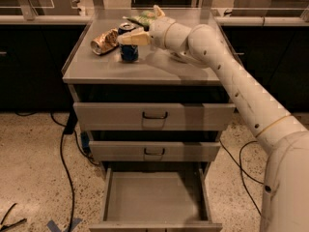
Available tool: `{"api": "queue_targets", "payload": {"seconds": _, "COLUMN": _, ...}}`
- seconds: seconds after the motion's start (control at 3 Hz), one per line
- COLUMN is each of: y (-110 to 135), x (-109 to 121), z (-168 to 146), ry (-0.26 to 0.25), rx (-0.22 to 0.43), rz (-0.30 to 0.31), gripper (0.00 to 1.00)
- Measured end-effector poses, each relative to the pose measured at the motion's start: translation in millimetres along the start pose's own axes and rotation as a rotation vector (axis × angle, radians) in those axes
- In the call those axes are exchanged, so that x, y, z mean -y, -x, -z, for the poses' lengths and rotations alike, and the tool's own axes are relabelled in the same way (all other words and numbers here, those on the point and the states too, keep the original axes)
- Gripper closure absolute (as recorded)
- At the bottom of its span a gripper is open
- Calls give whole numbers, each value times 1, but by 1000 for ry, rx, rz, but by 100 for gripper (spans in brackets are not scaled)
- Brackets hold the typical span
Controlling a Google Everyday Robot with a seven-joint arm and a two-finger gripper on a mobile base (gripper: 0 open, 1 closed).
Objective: Place pepsi can into bottom drawer
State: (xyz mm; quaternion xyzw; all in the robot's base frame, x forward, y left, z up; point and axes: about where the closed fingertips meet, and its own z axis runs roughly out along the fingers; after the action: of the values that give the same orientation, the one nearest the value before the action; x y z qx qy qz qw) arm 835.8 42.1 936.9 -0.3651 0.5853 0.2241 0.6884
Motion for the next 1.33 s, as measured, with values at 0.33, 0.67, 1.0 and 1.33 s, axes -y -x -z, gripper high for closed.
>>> {"api": "queue_targets", "payload": {"seconds": 0.33, "y": -1, "x": 1, "z": -6, "ry": 15, "rx": -79, "rz": -73, "gripper": 0}}
{"api": "queue_targets", "payload": {"seconds": 0.67, "y": -8, "x": 4, "z": -5, "ry": 10, "rx": -105, "rz": -113, "gripper": 0}}
{"api": "queue_targets", "payload": {"seconds": 1.0, "y": -8, "x": 4, "z": -5, "ry": 10, "rx": -105, "rz": -113, "gripper": 0}}
{"api": "queue_targets", "payload": {"seconds": 1.33, "y": -5, "x": 9, "z": -16, "ry": 12, "rx": -86, "rz": -74, "gripper": 0}}
